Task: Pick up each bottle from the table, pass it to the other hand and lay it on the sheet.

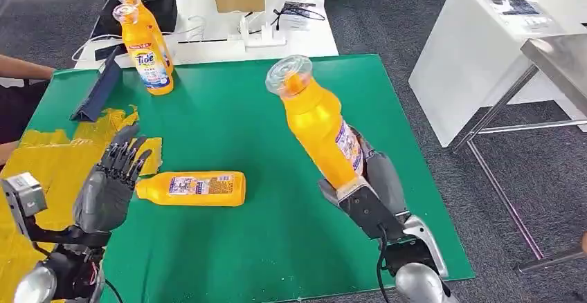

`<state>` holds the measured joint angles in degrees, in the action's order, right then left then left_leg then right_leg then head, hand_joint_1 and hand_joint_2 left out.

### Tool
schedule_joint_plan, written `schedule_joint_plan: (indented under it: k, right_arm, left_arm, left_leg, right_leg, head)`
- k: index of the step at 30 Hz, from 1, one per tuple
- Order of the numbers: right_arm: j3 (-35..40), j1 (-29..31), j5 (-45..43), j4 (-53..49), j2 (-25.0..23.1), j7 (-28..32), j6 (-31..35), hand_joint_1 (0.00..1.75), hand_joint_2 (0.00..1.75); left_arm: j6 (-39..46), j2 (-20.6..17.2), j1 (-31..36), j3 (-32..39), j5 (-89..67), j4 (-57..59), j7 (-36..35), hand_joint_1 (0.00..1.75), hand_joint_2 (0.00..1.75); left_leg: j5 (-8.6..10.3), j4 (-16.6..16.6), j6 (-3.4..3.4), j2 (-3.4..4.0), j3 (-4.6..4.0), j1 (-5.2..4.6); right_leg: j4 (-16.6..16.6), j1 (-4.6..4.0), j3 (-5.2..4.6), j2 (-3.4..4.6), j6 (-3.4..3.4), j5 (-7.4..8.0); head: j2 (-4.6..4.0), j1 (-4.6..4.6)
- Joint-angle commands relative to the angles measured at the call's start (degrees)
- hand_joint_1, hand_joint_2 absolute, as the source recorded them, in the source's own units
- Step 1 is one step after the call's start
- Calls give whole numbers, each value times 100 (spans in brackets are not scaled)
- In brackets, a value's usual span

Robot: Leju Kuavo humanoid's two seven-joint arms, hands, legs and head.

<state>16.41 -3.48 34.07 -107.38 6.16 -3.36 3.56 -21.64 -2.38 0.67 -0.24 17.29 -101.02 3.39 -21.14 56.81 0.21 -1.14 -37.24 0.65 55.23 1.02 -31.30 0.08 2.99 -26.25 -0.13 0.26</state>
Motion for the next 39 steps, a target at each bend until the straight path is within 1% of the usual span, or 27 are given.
schedule_joint_plan:
  k: [1,4,8,10,11,16,17,20,23,24,26,29,33,37,39]
  right_arm:
    - [473,331,-273,265,-183,-154,-331,175,175]
    - [624,430,-349,356,-148,-219,-465,175,175]
    - [1145,915,-520,817,-126,-292,-610,175,175]
    - [1382,1174,-579,995,-93,-393,-673,175,175]
    - [1522,1324,-611,1087,-66,-474,-755,175,175]
    - [2144,1976,-911,1501,-82,-693,-883,175,175]
    - [2296,2111,-964,1559,-86,-737,-917,175,175]
    - [2339,2151,-973,1593,-114,-760,-923,175,175]
    - [2342,2140,-973,1595,-97,-759,-924,175,175]
    - [2364,2145,-971,1578,-80,-755,-922,175,175]
    - [2600,2304,-1140,1652,-52,-790,-1019,175,175]
    - [2924,2509,-1408,1790,-71,-837,-1136,175,175]
    - [2960,2533,-1420,1815,-98,-848,-1134,175,175]
    - [3272,2725,-1647,1904,-50,-863,-1223,175,175]
    - [3324,2757,-1676,1935,-58,-872,-1233,175,175]
  left_arm:
    - [-52,22,-12,-647,37,-339,-48,0,175]
    - [-76,34,37,-710,107,-350,-83,0,175]
    - [-99,70,177,-925,214,-242,-184,0,175]
    - [-123,56,231,-1007,290,-210,-197,0,175]
    - [-148,47,266,-1045,350,-191,-202,0,175]
    - [-238,30,397,-1258,726,-119,-362,0,175]
    - [-228,51,417,-1293,869,-90,-435,0,175]
    - [-230,55,433,-1316,877,-84,-441,0,175]
    - [-231,48,429,-1313,877,-83,-441,0,175]
    - [-233,46,429,-1315,897,-79,-444,0,175]
    - [-254,33,473,-1368,982,-49,-473,0,175]
    - [-244,40,570,-1424,942,4,-465,0,175]
    - [-242,45,588,-1432,944,22,-468,0,175]
    - [-247,56,636,-1444,953,46,-469,0,175]
    - [-240,70,649,-1446,966,55,-474,0,175]
  left_leg:
    - [-7,6,1,16,12,1]
    - [-7,6,1,17,12,1]
    - [1,-1,2,13,10,1]
    - [-7,6,3,28,22,1]
    - [-1,2,3,21,14,1]
    - [-2,7,4,32,20,2]
    - [4,1,6,21,13,0]
    - [7,0,7,15,9,-1]
    - [-2,6,7,20,23,0]
    - [6,0,7,6,12,-1]
    - [-1,5,7,13,20,0]
    - [5,3,6,15,7,0]
    - [10,-1,7,3,3,-2]
    - [1,5,8,17,13,-1]
    - [9,-1,7,6,2,-1]
  right_leg:
    - [4,-5,11,7,-12,-4]
    - [5,-4,18,7,-13,-4]
    - [-3,-4,52,6,-7,4]
    - [3,-5,62,16,-14,1]
    - [0,-4,56,12,-9,5]
    - [5,-6,57,19,-15,3]
    - [2,-3,53,11,-9,6]
    - [1,-2,49,7,-7,6]
    - [5,-4,66,6,-15,-3]
    - [2,-1,57,-3,-8,3]
    - [3,-4,67,-2,-15,-3]
    - [5,-2,52,4,-9,5]
    - [2,0,50,-7,-6,5]
    - [4,-3,59,2,-11,1]
    - [1,-1,49,-4,-5,5]
  head:
    - [0,0]
    - [0,0]
    - [0,0]
    - [0,0]
    - [0,0]
    - [0,0]
    - [0,0]
    - [0,0]
    - [0,0]
    - [0,0]
    - [0,0]
    - [0,0]
    - [0,0]
    - [0,0]
    - [0,-2]
